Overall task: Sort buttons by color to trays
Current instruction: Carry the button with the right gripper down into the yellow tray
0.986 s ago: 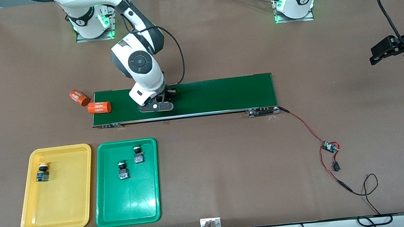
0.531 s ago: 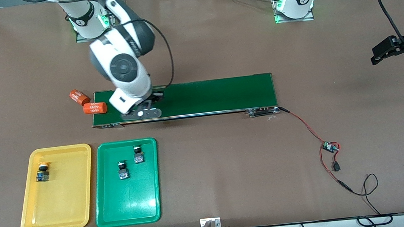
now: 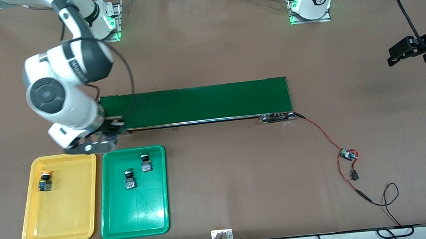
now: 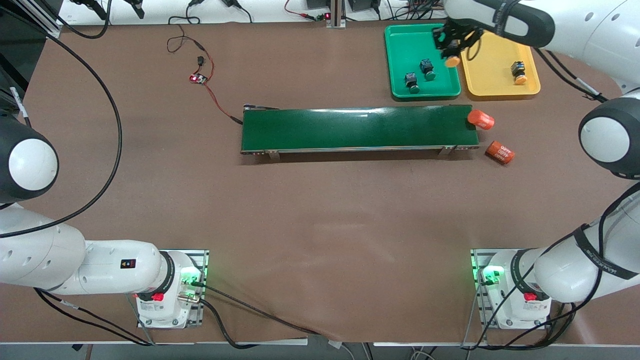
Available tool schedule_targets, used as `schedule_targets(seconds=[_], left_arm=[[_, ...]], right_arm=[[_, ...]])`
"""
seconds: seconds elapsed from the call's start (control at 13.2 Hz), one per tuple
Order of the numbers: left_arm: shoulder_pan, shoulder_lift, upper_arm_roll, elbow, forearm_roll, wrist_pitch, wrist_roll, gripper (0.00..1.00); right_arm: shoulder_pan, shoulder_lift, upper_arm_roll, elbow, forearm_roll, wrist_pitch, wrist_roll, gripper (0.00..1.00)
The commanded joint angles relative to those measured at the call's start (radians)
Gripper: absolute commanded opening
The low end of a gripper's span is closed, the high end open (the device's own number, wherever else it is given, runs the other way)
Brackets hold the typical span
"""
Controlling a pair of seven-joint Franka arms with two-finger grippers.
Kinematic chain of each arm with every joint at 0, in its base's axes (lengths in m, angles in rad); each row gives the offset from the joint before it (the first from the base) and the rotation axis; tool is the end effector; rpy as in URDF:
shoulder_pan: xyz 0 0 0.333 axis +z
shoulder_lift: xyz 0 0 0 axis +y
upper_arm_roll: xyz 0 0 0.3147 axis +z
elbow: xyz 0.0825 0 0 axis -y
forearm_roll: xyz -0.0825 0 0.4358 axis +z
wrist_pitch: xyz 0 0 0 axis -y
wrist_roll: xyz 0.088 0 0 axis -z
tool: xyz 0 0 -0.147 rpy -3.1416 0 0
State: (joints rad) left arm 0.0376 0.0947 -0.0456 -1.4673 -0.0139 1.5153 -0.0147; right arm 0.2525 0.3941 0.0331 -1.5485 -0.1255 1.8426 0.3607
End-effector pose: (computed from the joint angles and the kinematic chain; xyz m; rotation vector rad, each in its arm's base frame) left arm 0.6279 -0.0060 0.5740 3.1230 0.0099 -0.0731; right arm 0.6823 0.1828 0.3562 3.0073 -0.0560 -0.0914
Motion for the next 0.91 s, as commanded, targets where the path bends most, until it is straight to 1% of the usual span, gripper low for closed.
schedule_targets(seconds=[0.0,0.15,0.23,0.38,0.53,0.68,0.76,0.83], left_arm=[[-0.004,-0.015,-0.010,0.002,0.023,-0.015,0.009,1.00],[-0.004,-0.016,-0.008,0.002,0.023,-0.018,0.009,1.00],[-0.004,-0.016,-0.008,0.002,0.023,-0.018,0.009,1.00],[-0.004,-0.018,-0.008,0.002,0.023,-0.020,0.009,1.00],[-0.004,-0.016,-0.008,0.004,0.022,-0.017,0.009,1.00],[-0.004,-0.016,-0.014,0.002,0.023,-0.018,0.009,1.00],[0.002,-0.016,-0.011,0.002,0.022,-0.018,0.009,1.00],[0.004,-0.016,-0.011,0.002,0.022,-0.018,0.009,1.00]], right_arm=[[-0.088,0.040,-0.001,0.031,-0.062,-0.019,-0.093,0.00],[-0.174,0.084,-0.001,0.039,-0.063,0.004,-0.191,0.00],[-0.209,0.115,-0.001,0.060,-0.063,0.041,-0.239,0.00],[-0.268,0.175,-0.001,0.082,-0.065,0.088,-0.285,0.00],[-0.303,0.253,-0.010,0.102,-0.092,0.189,-0.307,0.00],[-0.326,0.320,-0.010,0.110,-0.097,0.297,-0.309,0.00],[-0.328,0.342,-0.013,0.113,-0.097,0.331,-0.304,0.00],[-0.326,0.368,-0.031,0.128,-0.097,0.357,-0.304,0.00]])
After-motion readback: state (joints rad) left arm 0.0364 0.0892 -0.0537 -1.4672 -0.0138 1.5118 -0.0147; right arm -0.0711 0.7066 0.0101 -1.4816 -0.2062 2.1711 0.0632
